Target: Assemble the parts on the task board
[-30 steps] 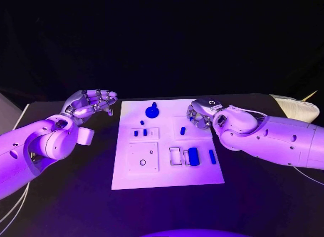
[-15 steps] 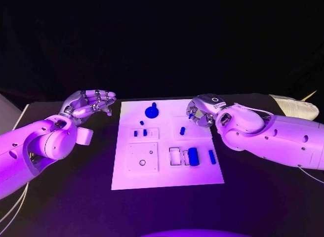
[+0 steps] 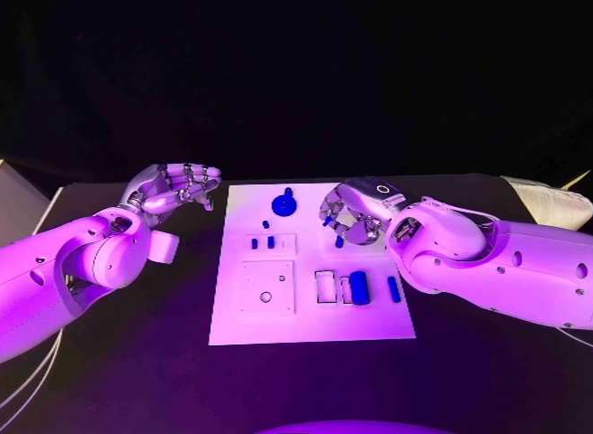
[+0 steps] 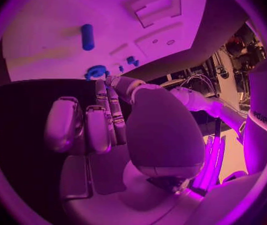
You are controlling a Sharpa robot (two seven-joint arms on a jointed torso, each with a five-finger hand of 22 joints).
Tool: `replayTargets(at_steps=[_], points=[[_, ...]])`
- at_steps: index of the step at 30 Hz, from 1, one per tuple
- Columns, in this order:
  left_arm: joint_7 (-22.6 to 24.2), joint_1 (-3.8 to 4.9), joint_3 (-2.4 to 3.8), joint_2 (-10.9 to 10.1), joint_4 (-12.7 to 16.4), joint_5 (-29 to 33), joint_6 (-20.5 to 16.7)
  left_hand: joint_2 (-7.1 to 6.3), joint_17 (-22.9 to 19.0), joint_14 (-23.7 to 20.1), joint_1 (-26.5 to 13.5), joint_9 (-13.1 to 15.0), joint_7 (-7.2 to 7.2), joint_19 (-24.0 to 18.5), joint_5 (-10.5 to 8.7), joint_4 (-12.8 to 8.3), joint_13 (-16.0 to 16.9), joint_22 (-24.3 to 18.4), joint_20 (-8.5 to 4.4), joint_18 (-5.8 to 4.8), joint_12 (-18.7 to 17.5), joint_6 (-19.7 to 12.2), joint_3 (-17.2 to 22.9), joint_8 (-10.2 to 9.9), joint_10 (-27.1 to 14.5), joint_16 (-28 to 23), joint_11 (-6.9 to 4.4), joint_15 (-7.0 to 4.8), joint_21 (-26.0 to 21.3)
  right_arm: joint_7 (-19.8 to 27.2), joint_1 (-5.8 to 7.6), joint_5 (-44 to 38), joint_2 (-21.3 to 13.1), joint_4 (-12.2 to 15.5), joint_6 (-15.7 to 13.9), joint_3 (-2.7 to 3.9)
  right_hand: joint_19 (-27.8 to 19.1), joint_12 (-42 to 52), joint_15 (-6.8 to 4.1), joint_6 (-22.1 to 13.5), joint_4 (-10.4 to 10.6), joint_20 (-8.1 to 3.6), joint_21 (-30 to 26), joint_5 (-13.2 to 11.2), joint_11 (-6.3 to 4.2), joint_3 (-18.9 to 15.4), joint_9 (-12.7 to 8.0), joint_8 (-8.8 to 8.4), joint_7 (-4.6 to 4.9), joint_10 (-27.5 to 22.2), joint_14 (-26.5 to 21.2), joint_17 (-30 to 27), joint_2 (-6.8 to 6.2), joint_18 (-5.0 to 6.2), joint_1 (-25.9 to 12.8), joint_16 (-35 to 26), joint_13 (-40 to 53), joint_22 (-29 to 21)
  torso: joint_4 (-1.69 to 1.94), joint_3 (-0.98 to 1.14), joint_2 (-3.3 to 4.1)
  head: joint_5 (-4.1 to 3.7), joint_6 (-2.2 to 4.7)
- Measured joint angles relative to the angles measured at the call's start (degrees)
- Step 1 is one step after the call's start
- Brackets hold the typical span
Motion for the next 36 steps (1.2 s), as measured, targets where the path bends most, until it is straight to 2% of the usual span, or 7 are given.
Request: replayTargets(at_steps=[5,17,24,36], points=[[0.0,-0.04,0.00,0.1,0.3,0.0,0.0,0.00,0.0,0.0,0.0,0.0,0.00,0.0,0.00,0.0,-0.1,0.0,0.00,0.00,0.0,0.0,0.0,0.0,-0.2,0.0,0.21,0.00,0.0,0.4,-0.96,-0.2,2.7,0.9,-0.4,-0.36,0.0,0.0,0.00,-0.1,0.0,0.00,0.0,0.0,-0.01,0.0,0.0,0.00,-0.06,0.0,0.0,0.0,0.00,0.00,0.0,0.0,0.0,0.0,-0.06,-0.07,0.02,1.22,-0.41],[0.0,-0.06,0.00,0.1,1.9,0.4,-0.2,0.00,-0.1,0.0,0.0,0.0,0.00,0.0,0.00,0.0,-0.1,0.0,0.00,0.00,0.0,0.0,0.0,0.2,-0.2,0.0,0.21,0.00,0.0,1.5,-4.10,-1.9,8.2,-1.2,-0.4,-1.69,0.0,-0.1,0.01,-0.1,-0.2,0.00,0.0,0.0,-0.03,0.1,0.0,-0.01,-0.06,0.0,0.0,-0.1,-0.32,0.00,-0.3,0.0,-0.1,0.0,0.03,-0.10,0.10,2.82,-1.57],[0.0,-0.07,-0.01,0.0,2.4,0.6,-0.3,0.00,0.0,0.0,0.0,0.0,0.00,0.2,0.00,-0.1,-0.1,-0.1,0.21,0.00,0.0,0.0,-0.1,0.2,-0.2,0.0,0.21,0.00,0.0,1.8,-4.66,-2.7,9.2,-1.6,-0.1,-2.00,0.0,-0.2,0.01,-0.1,-0.2,0.00,0.0,0.0,-0.04,0.1,0.0,-0.02,-0.07,0.0,0.0,-0.1,-0.32,0.00,-0.3,0.0,-0.1,0.0,-0.04,-0.08,0.08,3.59,-2.26],[0.0,-0.07,-0.01,-0.1,2.7,0.7,-0.4,0.00,-0.1,0.0,0.0,0.0,0.00,0.2,0.00,-0.2,-0.2,-0.1,0.21,0.00,0.0,0.0,-0.2,0.2,-0.2,0.0,0.21,0.00,0.0,1.8,-4.86,-3.8,9.7,-1.6,1.5,-2.42,0.0,-0.2,0.01,0.0,-0.1,0.00,0.0,0.0,-0.05,0.1,0.1,-0.14,0.04,0.0,0.0,-0.1,-0.47,0.00,-0.5,0.0,-0.1,0.0,-0.06,-0.04,0.08,4.72,-3.37]])
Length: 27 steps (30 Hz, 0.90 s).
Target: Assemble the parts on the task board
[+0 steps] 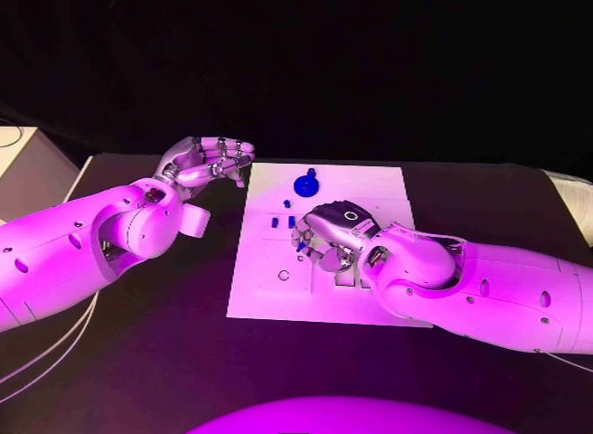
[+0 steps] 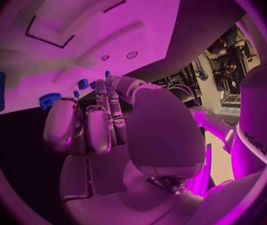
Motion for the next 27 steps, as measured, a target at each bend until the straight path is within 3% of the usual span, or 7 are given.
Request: replayTargets(at_steps=[27], points=[[-0.1,0.00,0.00,-0.3,0.3,0.1,0.0,0.00,0.0,0.0,0.0,-0.1,0.00,0.0,0.00,0.0,-0.1,-0.1,0.00,0.00,-0.2,0.0,0.0,0.0,-0.4,0.0,-0.01,0.00,-0.2,-0.2,-0.49,-1.0,1.1,-1.6,2.7,-0.37,0.0,-0.2,0.02,0.0,-0.2,0.00,0.0,0.2,-0.01,0.2,0.1,0.12,-0.01,0.0,0.0,0.0,-0.01,0.00,0.0,0.0,-0.1,0.2,0.00,0.03,0.01,0.65,-0.90]])
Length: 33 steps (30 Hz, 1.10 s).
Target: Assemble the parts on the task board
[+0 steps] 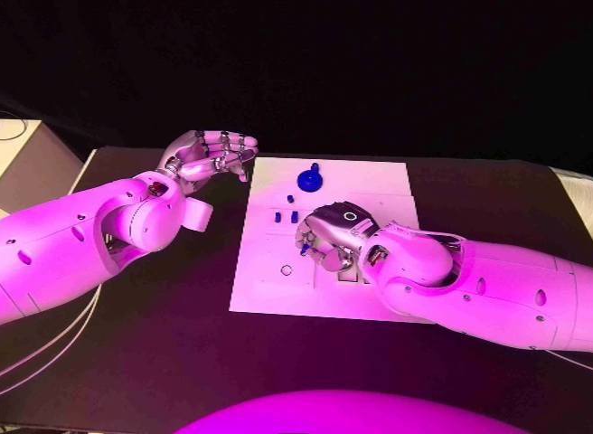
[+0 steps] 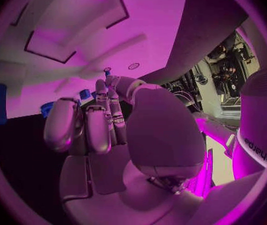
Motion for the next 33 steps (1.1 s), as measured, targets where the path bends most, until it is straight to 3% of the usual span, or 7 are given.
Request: replayTargets(at_steps=[7,10,33], points=[[0.0,0.00,0.00,-0.1,0.0,0.0,0.0,0.00,0.0,0.0,0.0,0.0,0.00,0.0,0.00,0.0,0.0,0.0,0.00,0.00,0.0,0.0,0.0,0.0,0.0,0.0,0.00,0.00,0.0,0.0,-0.02,-0.2,0.0,0.1,0.2,-0.02,0.0,0.0,0.00,-0.1,0.0,0.00,0.0,0.0,0.00,0.0,0.0,0.00,-0.08,0.0,0.0,0.0,-0.20,0.00,-0.2,0.0,0.1,0.0,0.00,0.01,0.02,0.18,-0.22],[0.0,0.00,0.00,-0.1,0.0,0.0,0.0,0.00,0.0,0.0,0.0,0.0,0.00,0.0,0.00,0.0,0.0,0.0,0.00,0.00,0.0,0.0,0.0,0.0,0.0,0.0,0.00,0.00,0.0,0.0,-0.02,-0.2,0.0,0.1,0.2,-0.02,0.0,0.0,0.01,-0.1,0.0,0.00,0.4,0.0,0.00,0.0,0.0,-0.02,-0.08,0.0,0.0,0.0,-0.20,-0.86,-0.2,0.0,0.1,0.2,0.00,0.03,0.02,0.25,-0.29],[-0.1,0.00,0.00,-0.2,0.0,0.0,0.0,0.00,-0.1,0.0,0.0,0.0,0.00,0.0,0.00,0.0,-0.1,-0.1,0.00,0.00,0.0,0.0,0.0,0.2,0.0,0.0,0.00,0.00,0.0,-0.1,-0.06,-0.3,0.3,-0.3,0.9,-0.07,0.0,-0.1,0.01,-0.1,-0.2,0.00,0.4,0.2,0.00,0.2,0.1,-0.01,-0.10,0.0,0.0,0.0,-0.04,-0.86,0.0,0.0,0.0,0.2,0.00,0.01,-0.01,0.53,-0.79]])
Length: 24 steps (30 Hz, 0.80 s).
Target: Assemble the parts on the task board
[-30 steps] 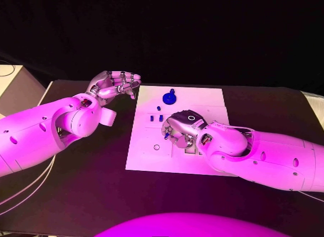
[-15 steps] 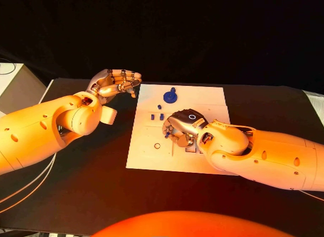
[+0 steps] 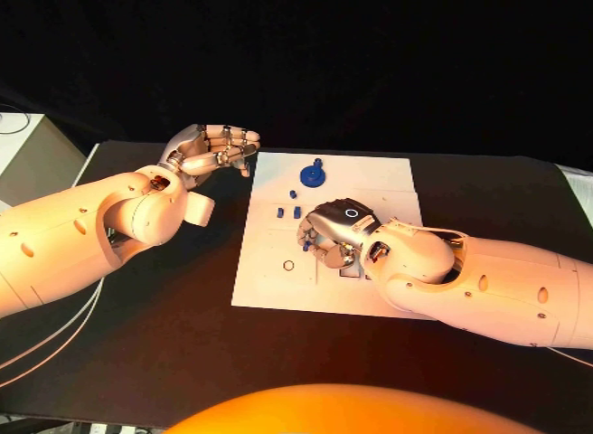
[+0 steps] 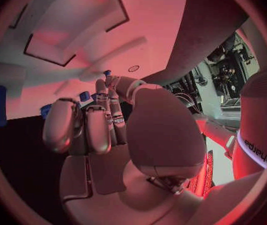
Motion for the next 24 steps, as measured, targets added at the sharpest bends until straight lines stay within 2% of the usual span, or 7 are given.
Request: replayTargets(at_steps=[19,24], points=[[0.0,0.00,0.00,-0.1,0.1,0.0,0.0,0.00,0.0,0.0,0.0,0.0,0.00,0.0,0.00,0.0,0.0,0.0,0.00,0.00,0.0,0.0,0.0,0.0,0.0,0.0,0.00,0.00,0.0,-0.4,-0.27,-0.1,1.0,-1.0,0.9,-0.15,0.0,-0.2,0.08,0.1,-0.2,0.00,0.0,0.0,0.00,-0.2,0.3,-0.04,0.11,0.0,0.1,-0.3,0.15,0.00,-0.2,0.0,0.0,0.0,0.01,-0.01,0.03,0.08,-0.32],[0.0,0.00,0.00,-0.2,0.2,0.0,0.0,0.00,0.0,0.0,0.0,0.0,0.00,0.0,0.00,0.0,0.0,0.0,0.00,0.00,0.0,0.0,0.0,0.0,0.0,0.0,0.00,0.00,0.0,-0.4,-0.38,-0.1,1.3,-1.2,1.0,-0.13,0.0,-0.2,0.09,-0.4,-0.3,0.00,0.0,-0.4,-0.46,-0.5,0.3,-0.10,0.59,0.5,0.1,-0.5,-0.61,0.00,-1.4,0.2,-0.1,0.0,0.03,-0.02,0.03,0.14,-0.43]])
